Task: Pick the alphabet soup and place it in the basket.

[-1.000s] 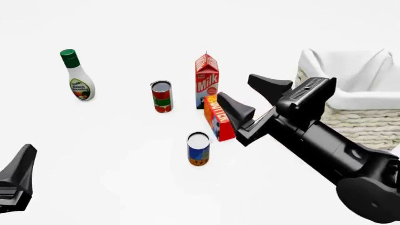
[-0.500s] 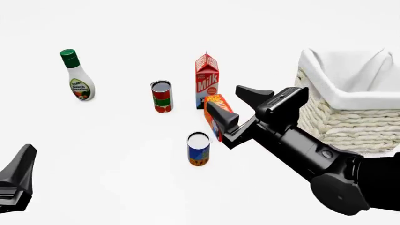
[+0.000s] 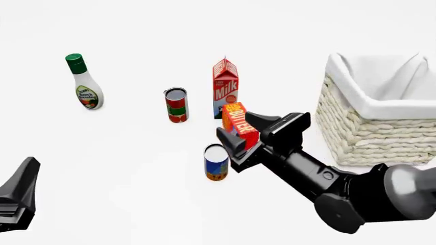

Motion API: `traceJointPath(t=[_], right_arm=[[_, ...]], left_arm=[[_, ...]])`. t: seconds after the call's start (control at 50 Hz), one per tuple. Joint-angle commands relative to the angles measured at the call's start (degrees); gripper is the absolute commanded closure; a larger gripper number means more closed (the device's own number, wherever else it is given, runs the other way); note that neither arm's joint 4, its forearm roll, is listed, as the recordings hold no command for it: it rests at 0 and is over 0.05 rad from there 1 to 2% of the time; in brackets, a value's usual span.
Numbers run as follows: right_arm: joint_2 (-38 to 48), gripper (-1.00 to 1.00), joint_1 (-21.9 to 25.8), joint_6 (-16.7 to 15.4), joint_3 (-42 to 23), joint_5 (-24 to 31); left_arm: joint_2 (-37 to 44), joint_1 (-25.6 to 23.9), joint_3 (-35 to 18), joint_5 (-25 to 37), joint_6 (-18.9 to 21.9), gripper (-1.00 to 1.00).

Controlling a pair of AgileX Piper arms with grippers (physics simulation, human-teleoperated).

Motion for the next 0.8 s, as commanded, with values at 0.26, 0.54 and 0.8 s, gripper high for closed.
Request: traceJointPath(t=[0.26, 0.54, 0.8], right_arm=[[4.2, -1.0, -0.2, 1.0, -0.2, -2.6], [7.4, -1.0, -0.3, 1.5, -1.2, -3.5], [10.2, -1.0, -0.5, 2.0, -2.3, -4.2]], left_arm=[[0.0, 0.0, 0.0, 0.0, 0.0, -1.0], [0.0, 0.0, 0.0, 0.0, 0.0, -1.0], [0.0, 0.0, 0.0, 0.0, 0.0, -1.0]])
